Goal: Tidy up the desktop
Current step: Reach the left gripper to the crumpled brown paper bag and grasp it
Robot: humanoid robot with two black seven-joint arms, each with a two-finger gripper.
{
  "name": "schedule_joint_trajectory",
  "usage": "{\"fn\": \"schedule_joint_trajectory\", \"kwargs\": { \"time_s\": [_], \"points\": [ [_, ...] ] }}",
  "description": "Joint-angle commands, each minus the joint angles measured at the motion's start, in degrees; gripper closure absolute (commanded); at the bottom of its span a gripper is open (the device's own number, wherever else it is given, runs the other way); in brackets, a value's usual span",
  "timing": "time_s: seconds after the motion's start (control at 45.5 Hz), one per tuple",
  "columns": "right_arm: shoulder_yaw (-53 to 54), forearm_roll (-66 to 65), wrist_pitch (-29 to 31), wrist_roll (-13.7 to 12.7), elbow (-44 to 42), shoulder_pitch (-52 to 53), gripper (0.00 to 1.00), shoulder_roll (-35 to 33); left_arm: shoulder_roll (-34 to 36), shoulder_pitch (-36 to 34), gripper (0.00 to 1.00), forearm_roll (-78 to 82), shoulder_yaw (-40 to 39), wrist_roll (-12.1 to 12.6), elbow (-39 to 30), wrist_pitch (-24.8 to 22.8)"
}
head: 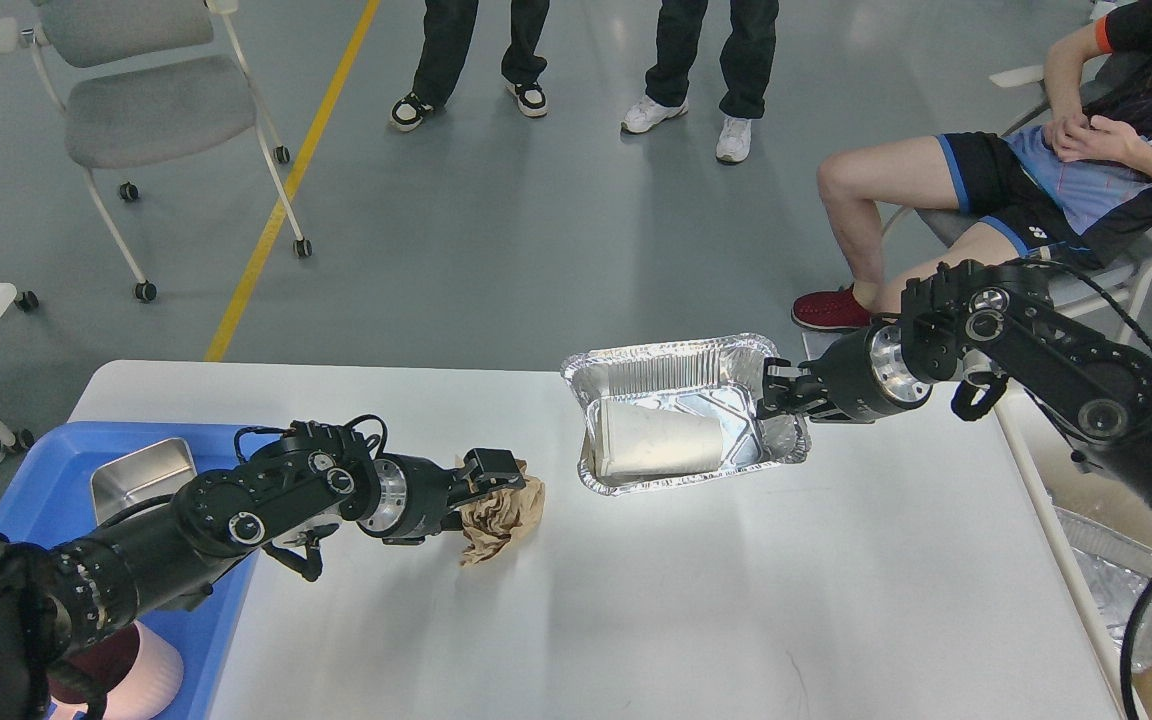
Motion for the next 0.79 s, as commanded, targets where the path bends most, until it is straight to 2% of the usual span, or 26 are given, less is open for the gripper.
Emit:
{"fn": "schedule_joint_trajectory", "kwargs": {
  "time_s": [0.0,0.154,0.242,0.33,0.462,0.55,0.66,0.77],
  "points": [
    [0.3,0.1,0.0,0.0,0.1,-0.2,1.00,-0.2,-1.7,0.5,0.11,2.6,0.0,-0.5,1.2,2.4],
    [0.3,0.0,0.0,0.0,0.1,-0.3,1.00,-0.2,-1.8,1.1,0.15,6.1,0.0,-2.4,1.2,4.1],
    [0.3,0.0,0.0,0.0,0.1,-0.3,1.00,-0.2,-1.8,1.3,0.24,6.2,0.0,-2.5,1.2,4.3],
    [0.3,0.0,0.0,0.0,0.1,-0.3,1.00,-0.2,-1.8,1.5,0.42,6.2,0.1,-2.5,1.2,4.3],
    [0.3,0.0,0.0,0.0,0.1,-0.3,1.00,-0.2,-1.9,1.9,0.80,6.3,0.2,-2.6,1.2,4.3],
    [0.3,0.0,0.0,0.0,0.1,-0.3,1.00,-0.2,-2.0,2.2,0.94,6.3,0.2,-2.9,1.2,4.3],
    [0.3,0.0,0.0,0.0,0.2,-0.3,1.00,-0.2,-2.0,2.2,0.99,6.3,0.2,-4.9,1.2,4.3],
    [0.3,0.0,0.0,0.0,0.2,-0.3,1.00,-0.2,-2.0,2.3,1.00,6.4,0.2,-5.5,1.2,4.4]
  ]
}}
